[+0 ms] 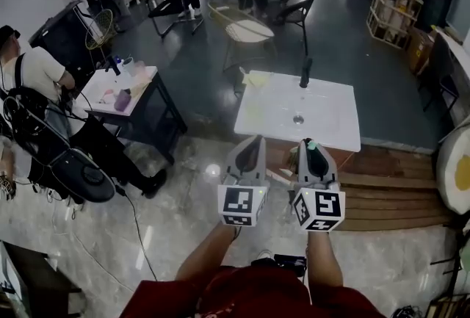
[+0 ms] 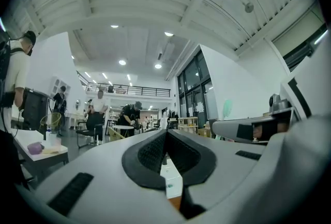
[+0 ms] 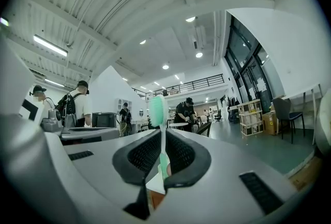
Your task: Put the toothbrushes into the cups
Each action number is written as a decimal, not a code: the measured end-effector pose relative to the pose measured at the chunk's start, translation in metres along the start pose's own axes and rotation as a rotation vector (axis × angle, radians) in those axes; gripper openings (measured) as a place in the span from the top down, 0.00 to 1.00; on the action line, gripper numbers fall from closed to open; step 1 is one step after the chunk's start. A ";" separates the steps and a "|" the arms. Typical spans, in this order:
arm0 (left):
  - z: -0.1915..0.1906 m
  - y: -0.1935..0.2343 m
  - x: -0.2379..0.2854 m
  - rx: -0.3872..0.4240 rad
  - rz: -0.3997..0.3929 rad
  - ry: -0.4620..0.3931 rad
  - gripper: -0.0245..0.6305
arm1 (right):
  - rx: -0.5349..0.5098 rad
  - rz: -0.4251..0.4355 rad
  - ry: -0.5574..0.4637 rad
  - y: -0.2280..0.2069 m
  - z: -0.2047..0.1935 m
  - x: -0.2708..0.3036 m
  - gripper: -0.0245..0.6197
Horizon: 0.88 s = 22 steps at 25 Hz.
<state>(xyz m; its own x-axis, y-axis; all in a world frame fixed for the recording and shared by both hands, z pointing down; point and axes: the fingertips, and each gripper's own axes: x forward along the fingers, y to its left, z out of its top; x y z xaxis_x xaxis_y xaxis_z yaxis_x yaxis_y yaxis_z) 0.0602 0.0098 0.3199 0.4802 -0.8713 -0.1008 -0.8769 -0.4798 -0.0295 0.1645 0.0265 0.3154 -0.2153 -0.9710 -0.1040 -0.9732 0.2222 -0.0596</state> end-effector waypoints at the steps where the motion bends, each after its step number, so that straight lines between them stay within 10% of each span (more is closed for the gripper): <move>1: -0.001 -0.001 0.006 0.001 0.004 0.000 0.92 | 0.002 0.004 -0.001 -0.005 -0.001 0.004 0.89; 22: -0.023 0.059 0.072 -0.001 0.040 0.001 0.92 | 0.001 0.060 0.011 0.000 -0.022 0.100 0.89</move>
<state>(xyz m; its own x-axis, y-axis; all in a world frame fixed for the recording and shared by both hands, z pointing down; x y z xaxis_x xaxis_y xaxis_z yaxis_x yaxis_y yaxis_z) 0.0432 -0.0834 0.3340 0.4450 -0.8899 -0.1006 -0.8953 -0.4449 -0.0248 0.1415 -0.0724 0.3273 -0.2741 -0.9568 -0.0967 -0.9584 0.2800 -0.0544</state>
